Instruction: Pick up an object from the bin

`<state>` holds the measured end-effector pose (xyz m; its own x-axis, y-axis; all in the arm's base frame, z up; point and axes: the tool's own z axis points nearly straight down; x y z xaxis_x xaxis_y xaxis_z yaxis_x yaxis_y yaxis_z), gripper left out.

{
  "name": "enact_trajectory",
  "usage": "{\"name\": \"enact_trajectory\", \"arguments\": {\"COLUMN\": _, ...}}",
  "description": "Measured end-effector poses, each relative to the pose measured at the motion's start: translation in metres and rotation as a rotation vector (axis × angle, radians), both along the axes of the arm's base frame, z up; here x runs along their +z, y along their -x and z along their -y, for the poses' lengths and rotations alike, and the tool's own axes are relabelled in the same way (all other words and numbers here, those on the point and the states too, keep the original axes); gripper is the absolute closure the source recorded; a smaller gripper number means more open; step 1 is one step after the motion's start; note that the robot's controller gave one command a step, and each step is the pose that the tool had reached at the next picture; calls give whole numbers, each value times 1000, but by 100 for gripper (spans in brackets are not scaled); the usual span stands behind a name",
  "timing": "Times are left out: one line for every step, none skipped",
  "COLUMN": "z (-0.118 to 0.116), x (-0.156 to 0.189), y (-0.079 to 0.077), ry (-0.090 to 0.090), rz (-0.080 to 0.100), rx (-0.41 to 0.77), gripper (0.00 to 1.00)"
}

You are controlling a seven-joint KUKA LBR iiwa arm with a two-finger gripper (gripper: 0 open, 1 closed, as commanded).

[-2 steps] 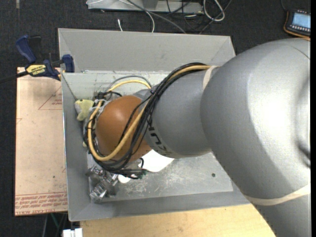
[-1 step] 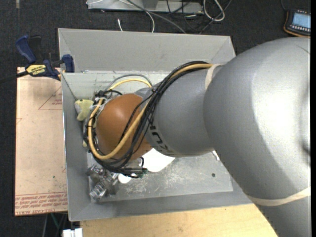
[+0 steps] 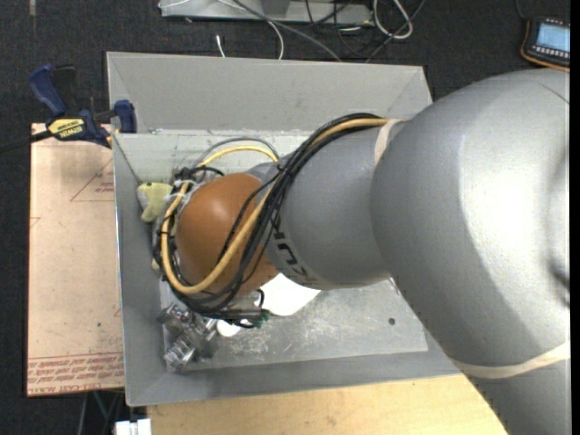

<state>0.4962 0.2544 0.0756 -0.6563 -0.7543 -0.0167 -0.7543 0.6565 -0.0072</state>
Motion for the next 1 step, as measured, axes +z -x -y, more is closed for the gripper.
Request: {"name": "enact_trajectory", "arguments": {"z": -1, "x": 49, "y": 0, "ry": -2, "rz": 0, "rx": -2, "gripper": 100}}
